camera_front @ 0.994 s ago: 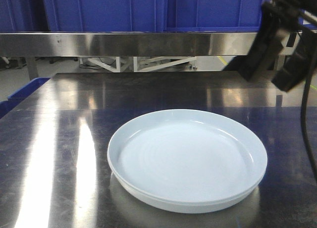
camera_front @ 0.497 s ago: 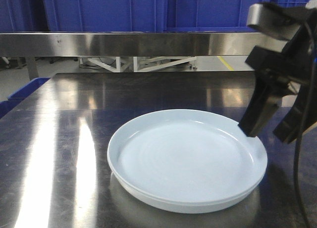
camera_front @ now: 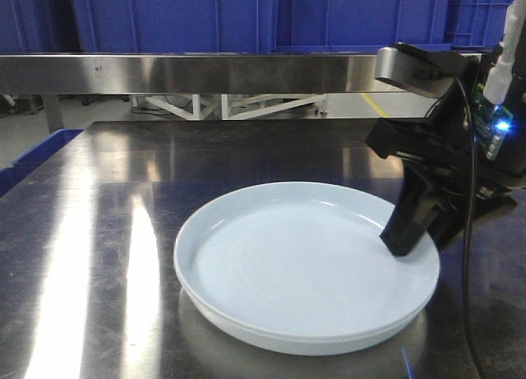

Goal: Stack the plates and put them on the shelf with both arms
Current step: 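Lower the right gripper onto the rim of the plate stack and grasp, then lift the plate stack off the table with the right gripper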

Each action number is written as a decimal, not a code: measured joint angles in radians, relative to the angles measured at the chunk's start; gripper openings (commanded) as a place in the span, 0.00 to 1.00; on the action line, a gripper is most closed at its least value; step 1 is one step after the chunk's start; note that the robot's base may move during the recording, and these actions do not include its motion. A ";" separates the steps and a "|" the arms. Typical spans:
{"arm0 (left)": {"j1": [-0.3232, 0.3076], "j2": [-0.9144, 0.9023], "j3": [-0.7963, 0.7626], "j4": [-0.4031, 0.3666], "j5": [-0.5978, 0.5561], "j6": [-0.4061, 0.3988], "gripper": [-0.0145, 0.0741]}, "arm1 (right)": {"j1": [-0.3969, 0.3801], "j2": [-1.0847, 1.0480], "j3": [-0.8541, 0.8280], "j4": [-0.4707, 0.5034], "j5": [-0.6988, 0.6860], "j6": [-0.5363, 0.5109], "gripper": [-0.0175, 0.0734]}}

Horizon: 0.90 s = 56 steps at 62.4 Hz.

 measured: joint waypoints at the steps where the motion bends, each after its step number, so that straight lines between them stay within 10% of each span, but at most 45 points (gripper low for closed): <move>1: 0.000 0.000 0.000 0.000 0.001 0.000 0.26 | 0.000 0.001 0.000 0.000 0.000 0.000 0.26; 56: 0.000 0.000 0.000 0.000 -0.015 0.000 0.26 | 0.000 -0.440 0.006 0.002 -0.109 -0.005 0.25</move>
